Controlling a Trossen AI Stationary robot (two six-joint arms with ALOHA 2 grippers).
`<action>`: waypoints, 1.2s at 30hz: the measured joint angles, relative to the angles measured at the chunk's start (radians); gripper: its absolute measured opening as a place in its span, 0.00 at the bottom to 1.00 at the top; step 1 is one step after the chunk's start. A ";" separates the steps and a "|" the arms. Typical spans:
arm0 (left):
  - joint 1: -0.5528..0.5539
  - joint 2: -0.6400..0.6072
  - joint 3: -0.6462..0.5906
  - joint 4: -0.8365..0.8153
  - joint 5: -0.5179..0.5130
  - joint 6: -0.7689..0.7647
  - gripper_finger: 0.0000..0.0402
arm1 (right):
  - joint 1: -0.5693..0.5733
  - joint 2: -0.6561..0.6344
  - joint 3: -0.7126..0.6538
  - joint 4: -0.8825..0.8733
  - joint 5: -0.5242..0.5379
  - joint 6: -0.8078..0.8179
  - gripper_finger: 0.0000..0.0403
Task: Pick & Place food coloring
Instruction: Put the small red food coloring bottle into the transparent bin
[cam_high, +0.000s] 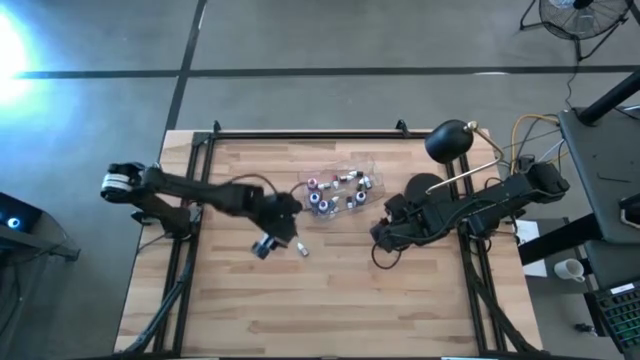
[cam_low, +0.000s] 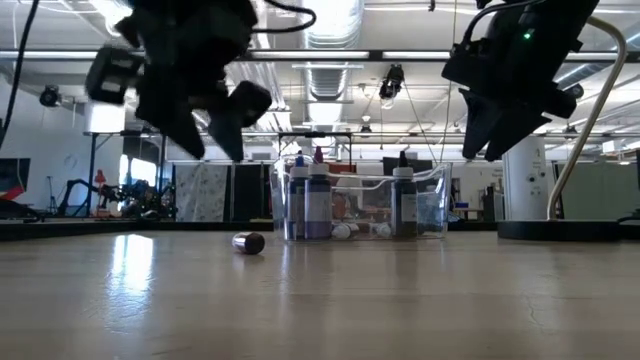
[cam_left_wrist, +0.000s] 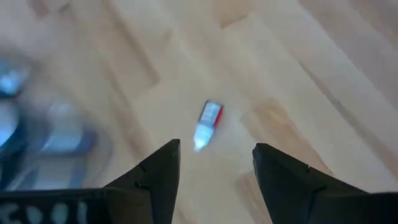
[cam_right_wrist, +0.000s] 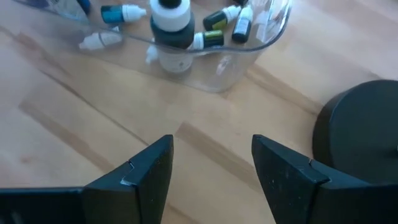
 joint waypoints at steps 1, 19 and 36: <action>-0.018 0.000 -0.038 0.058 -0.007 0.020 0.44 | 0.000 0.000 0.000 0.000 -0.011 -0.004 0.52; -0.070 0.287 -0.090 0.357 -0.092 0.005 0.43 | 0.000 0.000 0.000 -0.001 -0.130 -0.052 0.52; -0.074 0.282 -0.044 0.198 -0.174 -0.088 0.13 | 0.000 0.000 0.000 -0.005 -0.145 -0.048 0.52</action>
